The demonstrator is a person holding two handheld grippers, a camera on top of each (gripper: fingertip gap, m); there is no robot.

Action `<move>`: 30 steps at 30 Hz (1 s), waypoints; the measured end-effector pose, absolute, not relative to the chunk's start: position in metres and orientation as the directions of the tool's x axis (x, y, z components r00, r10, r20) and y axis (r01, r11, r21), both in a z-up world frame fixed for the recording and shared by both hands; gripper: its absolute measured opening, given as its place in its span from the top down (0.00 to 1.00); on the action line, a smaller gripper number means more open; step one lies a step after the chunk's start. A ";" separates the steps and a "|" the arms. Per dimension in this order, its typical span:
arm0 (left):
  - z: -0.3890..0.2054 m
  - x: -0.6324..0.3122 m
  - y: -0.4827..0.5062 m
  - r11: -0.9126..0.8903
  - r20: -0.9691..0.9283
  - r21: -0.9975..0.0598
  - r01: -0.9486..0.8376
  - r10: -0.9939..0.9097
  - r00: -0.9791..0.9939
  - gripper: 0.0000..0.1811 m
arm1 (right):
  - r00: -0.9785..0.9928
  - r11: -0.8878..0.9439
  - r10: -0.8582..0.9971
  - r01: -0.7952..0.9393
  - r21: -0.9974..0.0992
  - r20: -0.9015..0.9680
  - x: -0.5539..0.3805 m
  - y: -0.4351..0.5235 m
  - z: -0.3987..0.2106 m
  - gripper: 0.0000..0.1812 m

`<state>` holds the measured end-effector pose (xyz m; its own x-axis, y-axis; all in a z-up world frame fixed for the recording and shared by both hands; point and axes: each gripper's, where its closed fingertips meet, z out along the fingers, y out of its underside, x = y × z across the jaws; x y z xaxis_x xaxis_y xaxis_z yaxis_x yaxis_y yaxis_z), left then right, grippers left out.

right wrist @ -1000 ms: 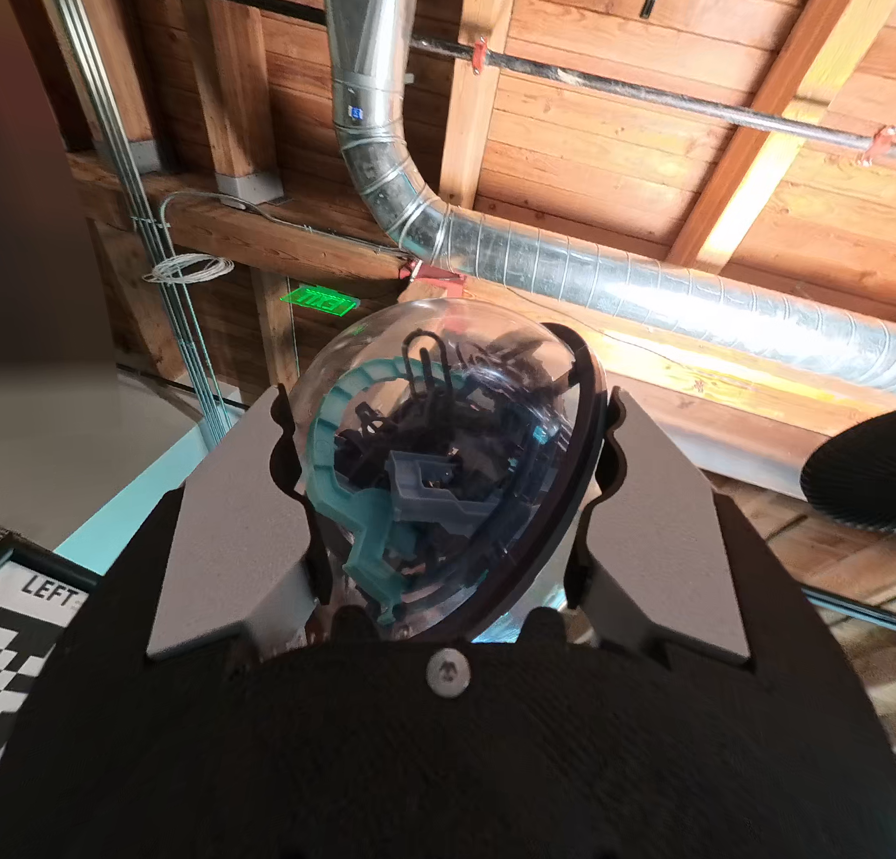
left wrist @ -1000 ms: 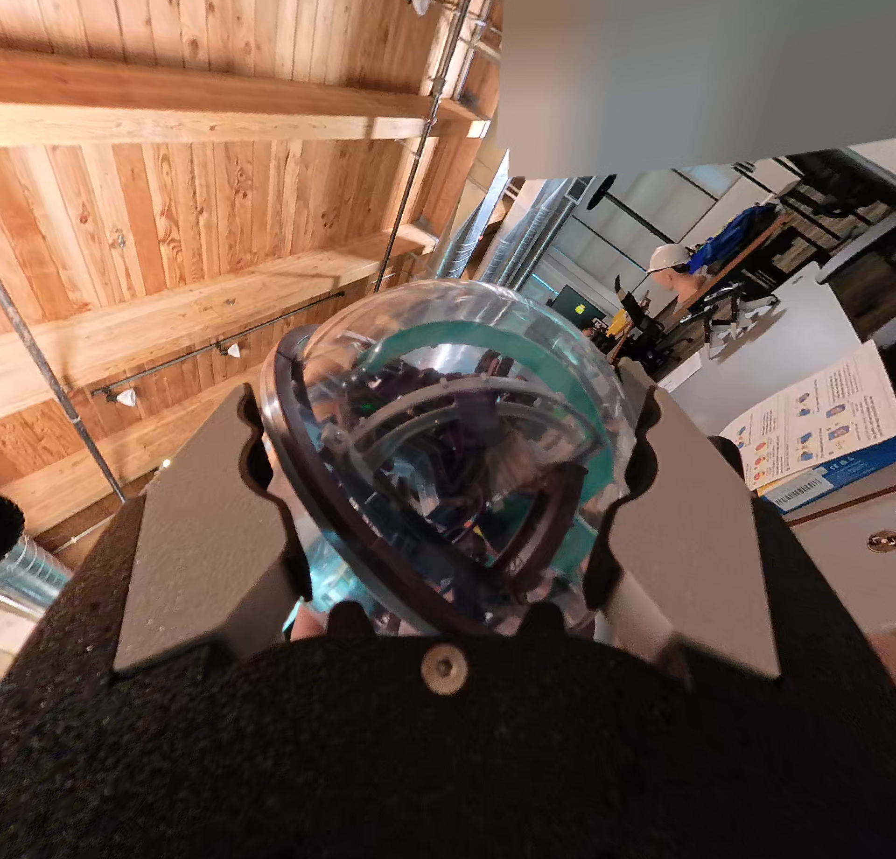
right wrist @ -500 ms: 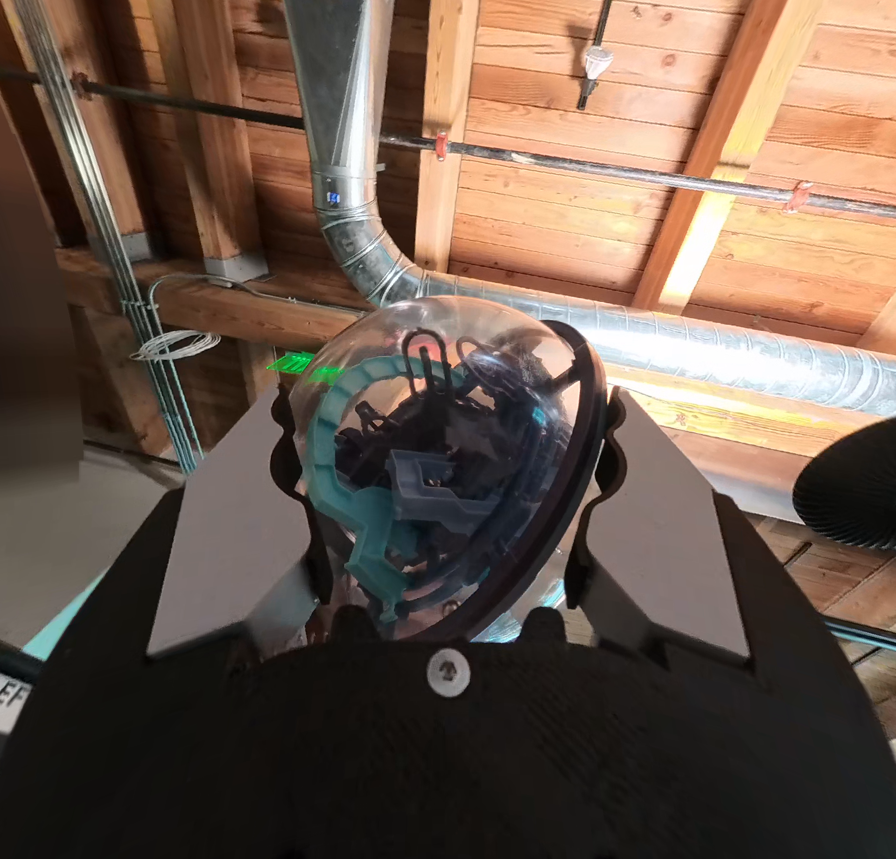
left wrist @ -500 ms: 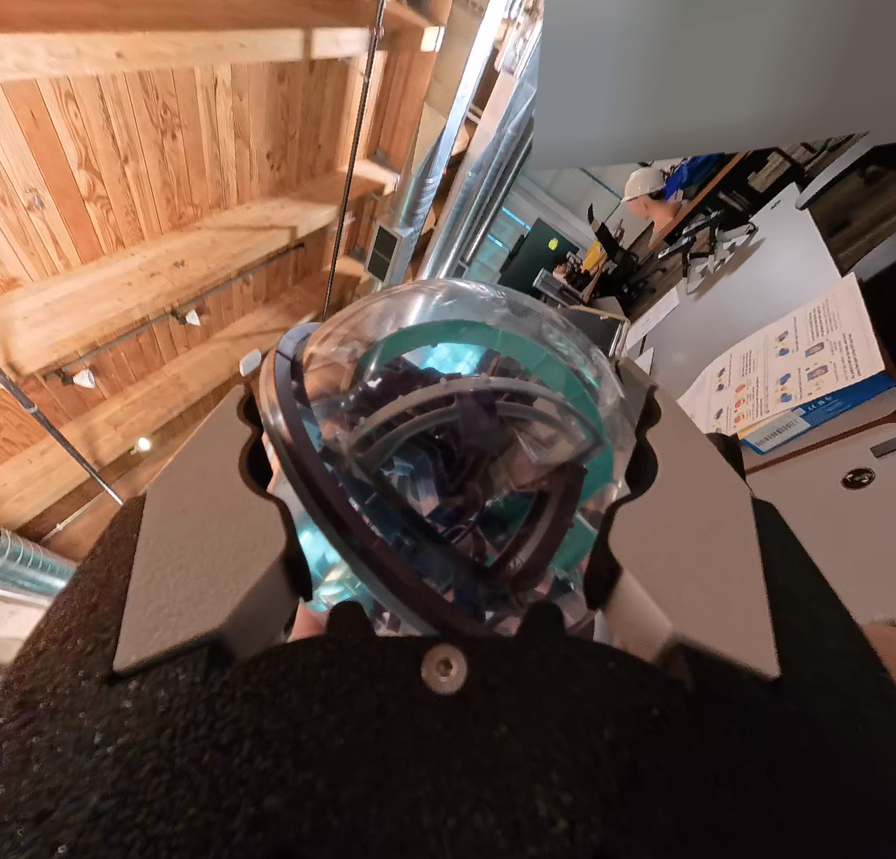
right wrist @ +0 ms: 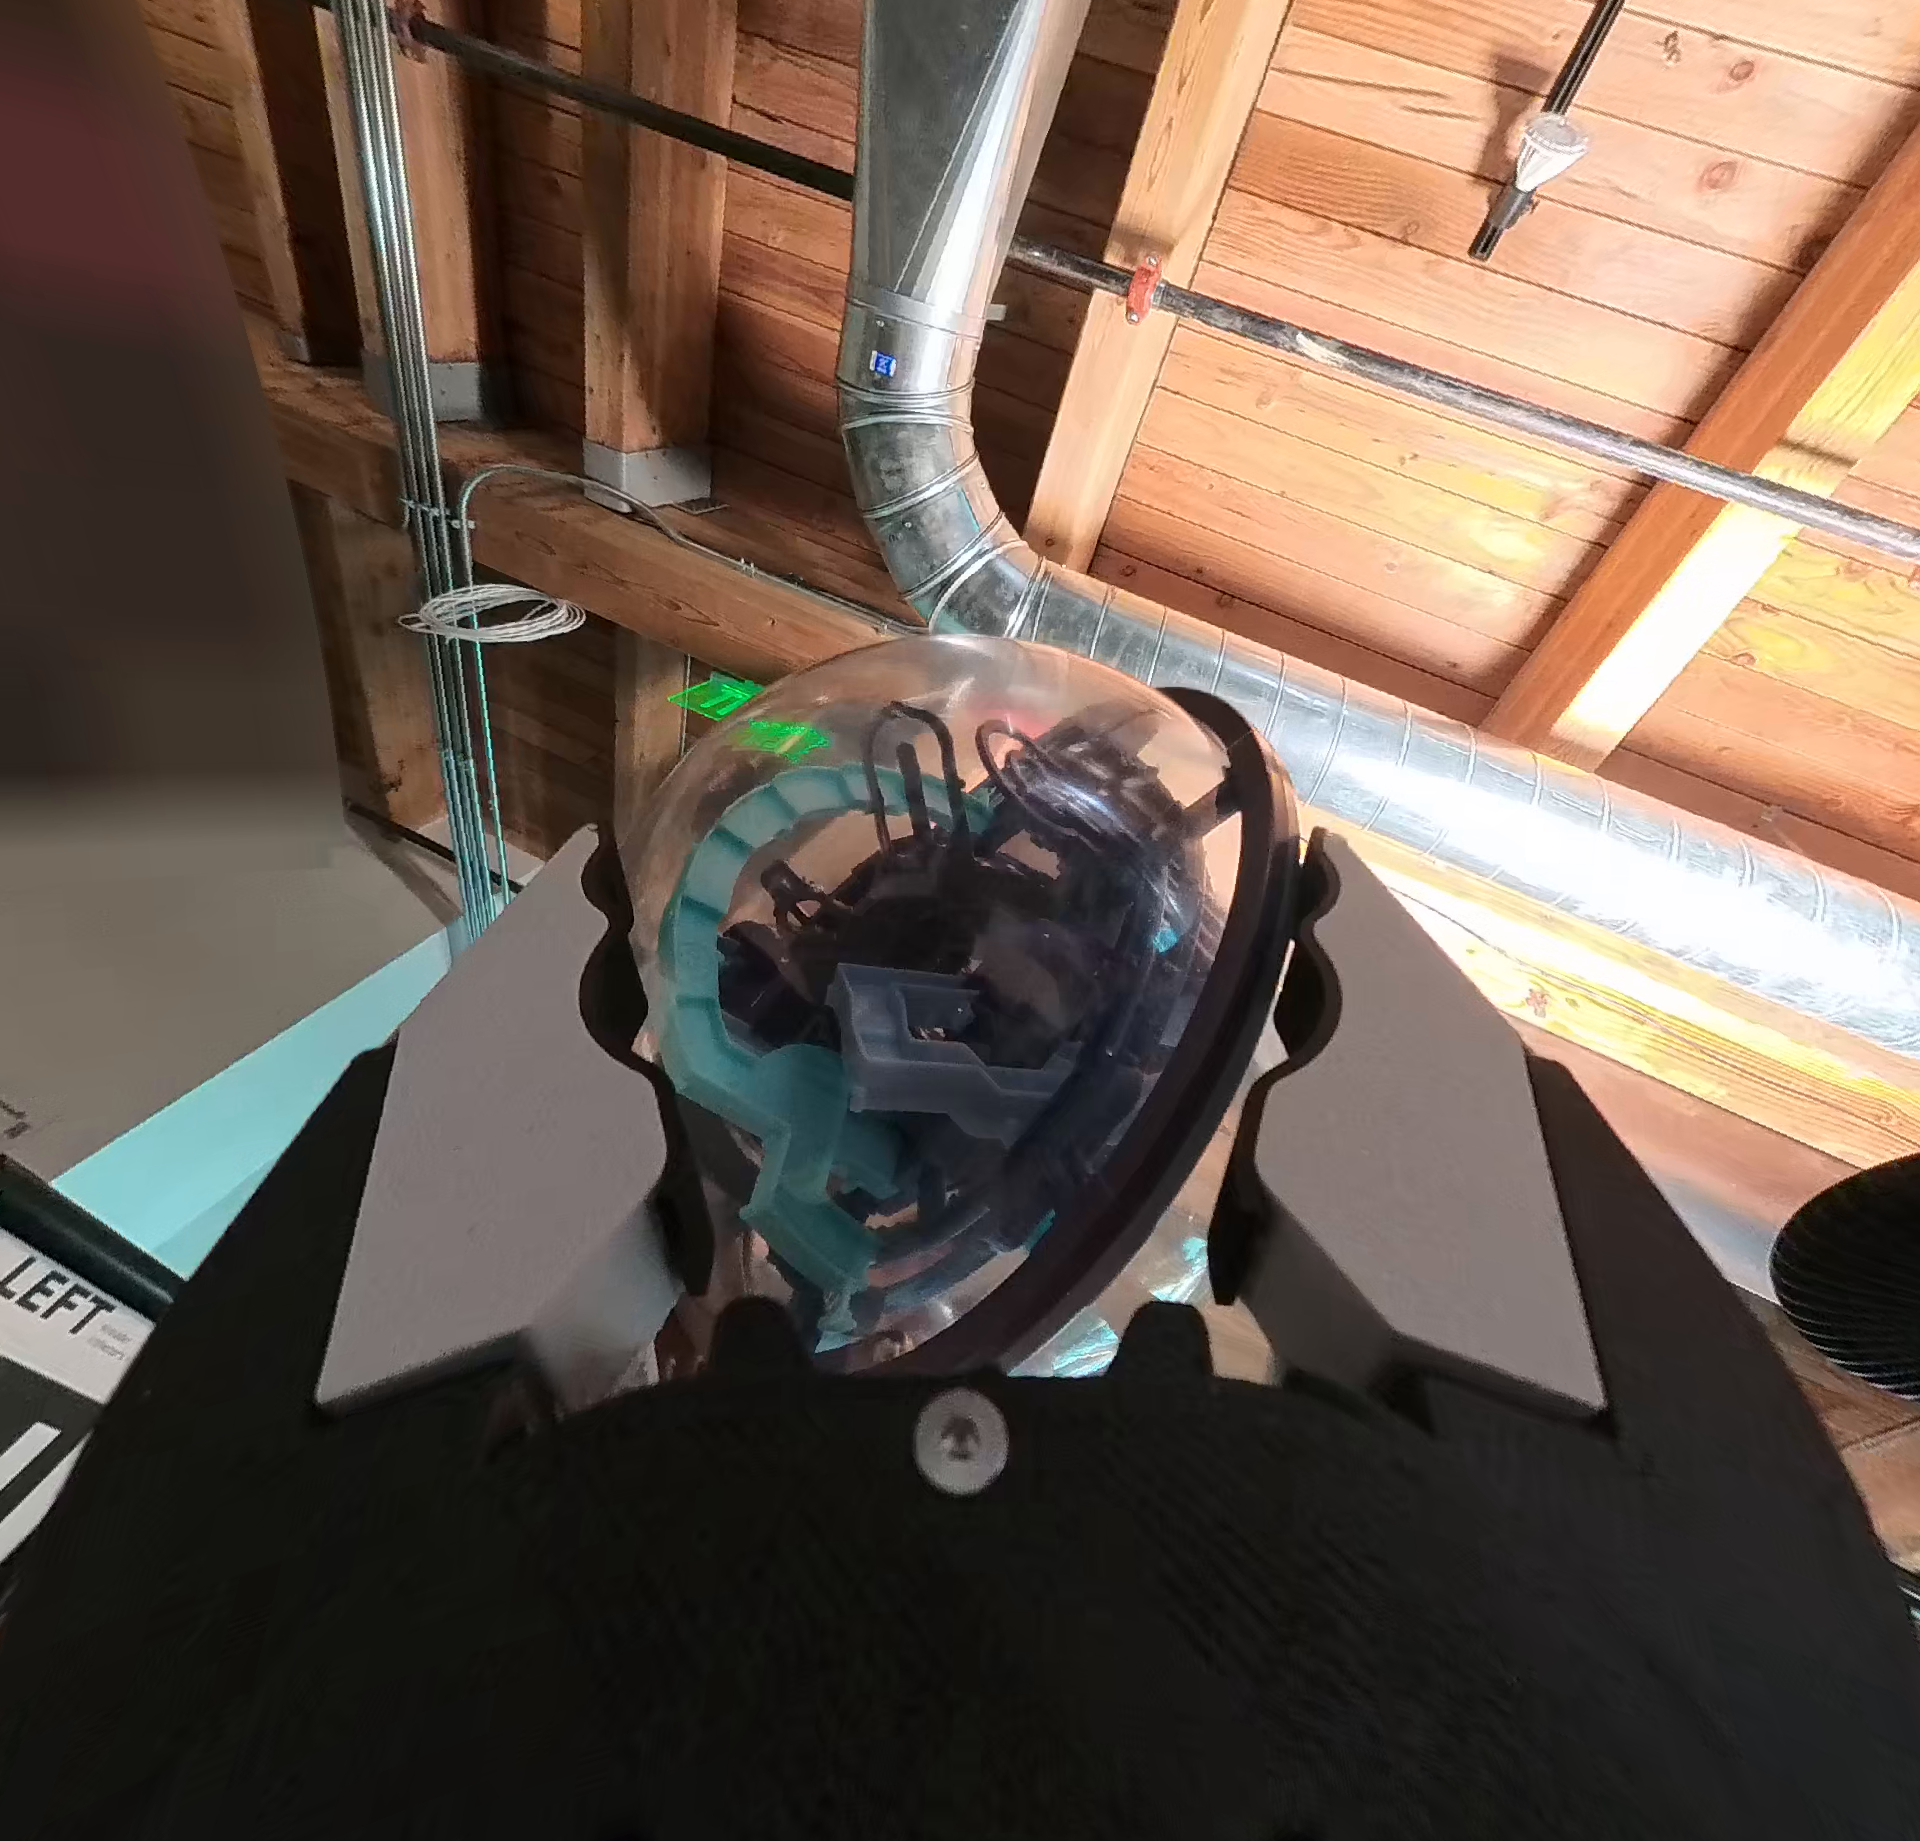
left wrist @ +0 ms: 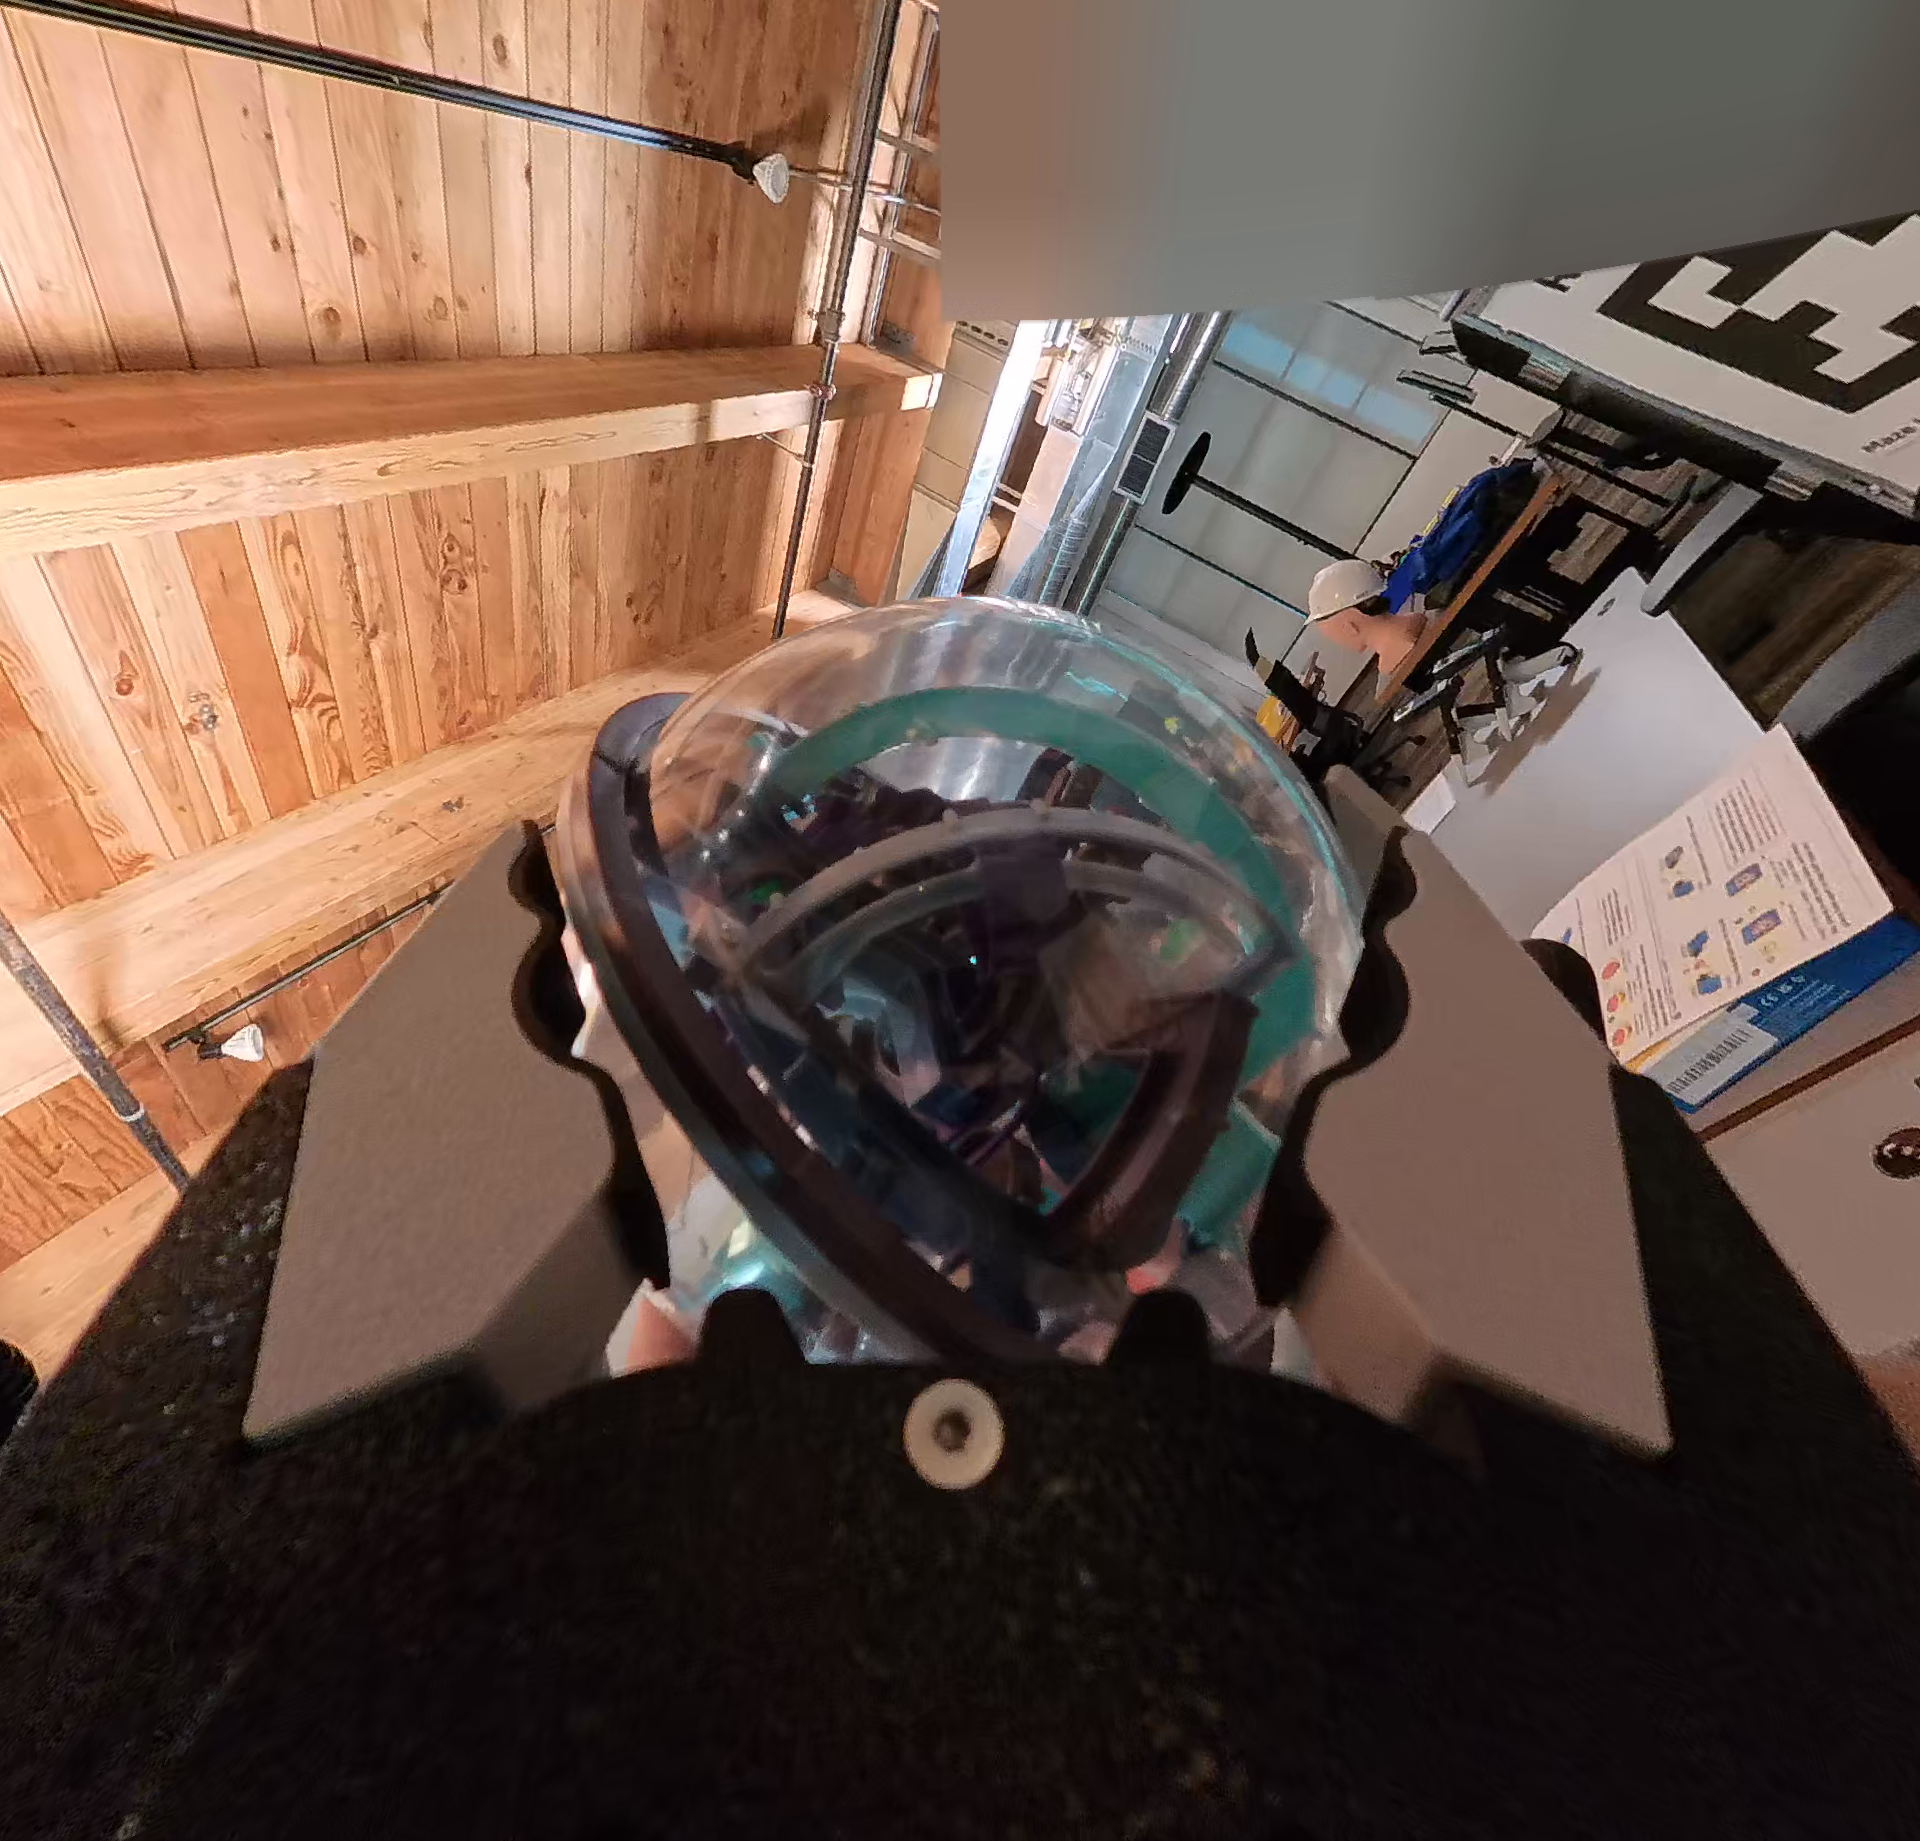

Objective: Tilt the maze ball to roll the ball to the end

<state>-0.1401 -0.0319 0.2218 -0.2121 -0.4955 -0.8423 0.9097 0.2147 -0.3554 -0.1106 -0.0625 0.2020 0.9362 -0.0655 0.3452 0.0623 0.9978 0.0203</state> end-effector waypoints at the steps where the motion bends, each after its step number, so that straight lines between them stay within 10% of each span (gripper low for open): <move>1: 0.222 -0.142 -0.031 0.209 -0.846 -0.346 0.915 -0.491 -0.207 0.20 | 0.933 0.997 -0.072 0.069 0.023 0.353 -0.112 -0.062 0.202 0.32; 30: 0.239 -0.167 -0.062 0.268 -0.929 -0.240 0.933 -0.342 -0.141 0.20 | 0.918 0.979 -0.117 0.043 0.200 0.379 -0.134 -0.088 0.214 0.32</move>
<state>-0.1667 -0.0624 0.2388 -0.1410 -0.3423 -0.9289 0.9330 0.2679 -0.2403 -0.1339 -0.0880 0.2139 0.9181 -0.1175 0.3786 0.0425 0.9788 0.2005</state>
